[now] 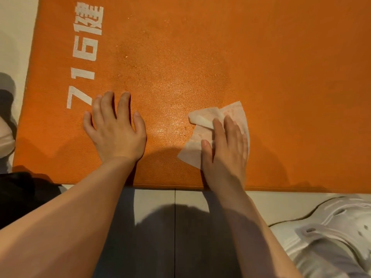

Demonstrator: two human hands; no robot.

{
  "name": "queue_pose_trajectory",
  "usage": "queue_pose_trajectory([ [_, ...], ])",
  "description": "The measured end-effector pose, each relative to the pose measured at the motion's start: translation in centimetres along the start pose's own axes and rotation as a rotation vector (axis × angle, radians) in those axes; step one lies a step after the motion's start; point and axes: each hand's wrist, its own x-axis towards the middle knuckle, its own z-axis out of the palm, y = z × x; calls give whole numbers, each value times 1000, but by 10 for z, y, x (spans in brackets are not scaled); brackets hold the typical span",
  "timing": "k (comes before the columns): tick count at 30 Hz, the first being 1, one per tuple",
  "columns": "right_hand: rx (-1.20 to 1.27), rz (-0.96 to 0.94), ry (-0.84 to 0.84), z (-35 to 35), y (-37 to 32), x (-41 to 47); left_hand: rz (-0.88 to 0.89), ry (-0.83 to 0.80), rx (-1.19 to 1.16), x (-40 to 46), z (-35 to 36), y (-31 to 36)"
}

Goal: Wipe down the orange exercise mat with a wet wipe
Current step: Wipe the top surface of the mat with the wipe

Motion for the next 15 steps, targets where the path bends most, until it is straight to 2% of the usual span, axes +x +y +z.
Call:
queue_pose_trajectory([
  [3,-128,-94,37,7,13,-7,-1,2,-2,1,0,0],
  [7,-69,-209,37,-2,17,-16,3,11,-7,1,1,-2],
  [9,-40,-100,139,-11,17,-22,2,2,3,0,1,-3],
  [12,31,222,319,-16,12,-43,0,-4,22,2,1,-3],
  [15,-38,300,323,-10,20,-72,2,-11,10,1,1,1],
])
